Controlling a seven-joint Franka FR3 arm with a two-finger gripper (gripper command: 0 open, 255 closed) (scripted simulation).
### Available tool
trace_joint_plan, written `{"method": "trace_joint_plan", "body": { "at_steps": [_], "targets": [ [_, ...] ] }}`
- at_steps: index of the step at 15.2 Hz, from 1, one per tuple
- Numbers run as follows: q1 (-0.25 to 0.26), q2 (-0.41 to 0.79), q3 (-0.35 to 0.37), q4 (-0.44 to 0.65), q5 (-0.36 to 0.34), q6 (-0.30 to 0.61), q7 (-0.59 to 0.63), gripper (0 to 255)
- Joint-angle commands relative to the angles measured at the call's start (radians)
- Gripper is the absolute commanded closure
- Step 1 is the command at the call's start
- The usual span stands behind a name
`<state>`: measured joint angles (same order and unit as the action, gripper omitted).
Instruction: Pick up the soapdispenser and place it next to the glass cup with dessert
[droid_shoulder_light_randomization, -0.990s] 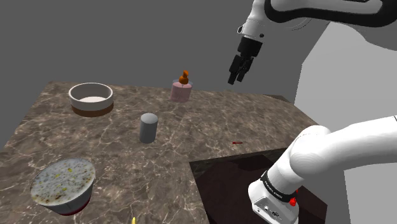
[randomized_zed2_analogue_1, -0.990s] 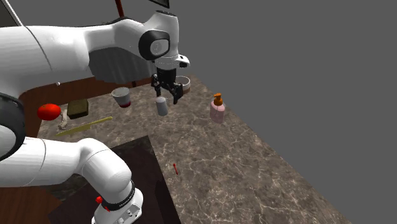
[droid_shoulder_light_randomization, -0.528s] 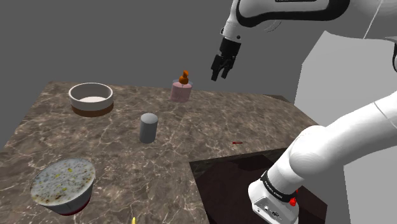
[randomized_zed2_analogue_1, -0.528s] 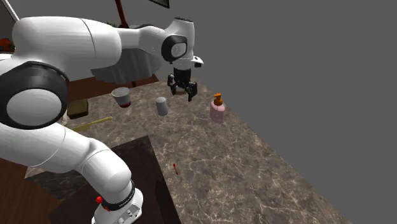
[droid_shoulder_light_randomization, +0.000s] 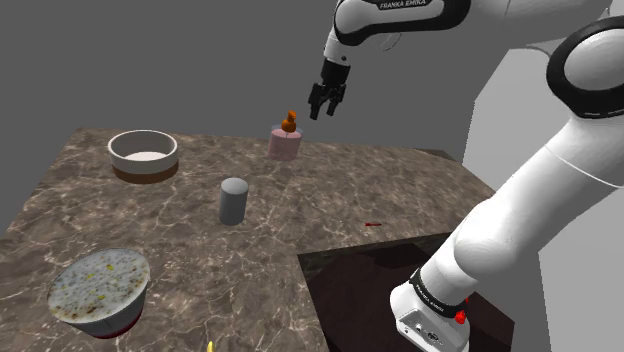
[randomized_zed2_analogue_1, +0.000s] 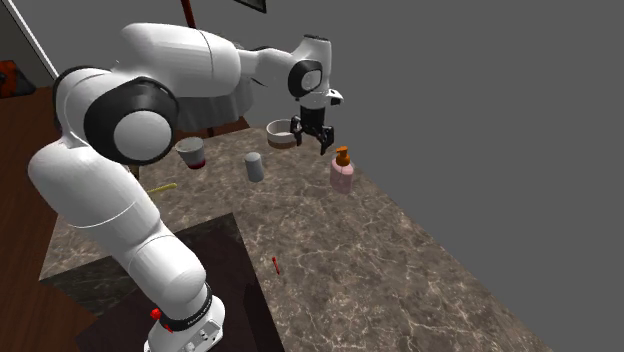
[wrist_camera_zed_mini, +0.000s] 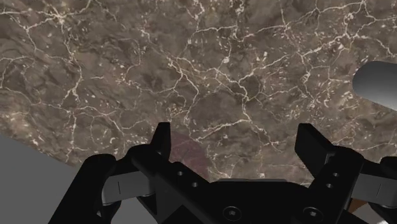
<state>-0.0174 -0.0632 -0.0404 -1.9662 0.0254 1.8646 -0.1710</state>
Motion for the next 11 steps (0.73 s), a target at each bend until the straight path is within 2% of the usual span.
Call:
{"method": "trace_joint_plan", "body": {
  "at_steps": [1,6,11],
  "targets": [
    [-0.001,0.083,-0.001,0.072,-0.006,0.015,0.002,0],
    [-0.008,0.277,-0.008,0.277,-0.018,0.016,-0.001,0],
    [-0.017,0.489,-0.015,0.539,-0.027,-0.023,-0.005,0]
  ]
}}
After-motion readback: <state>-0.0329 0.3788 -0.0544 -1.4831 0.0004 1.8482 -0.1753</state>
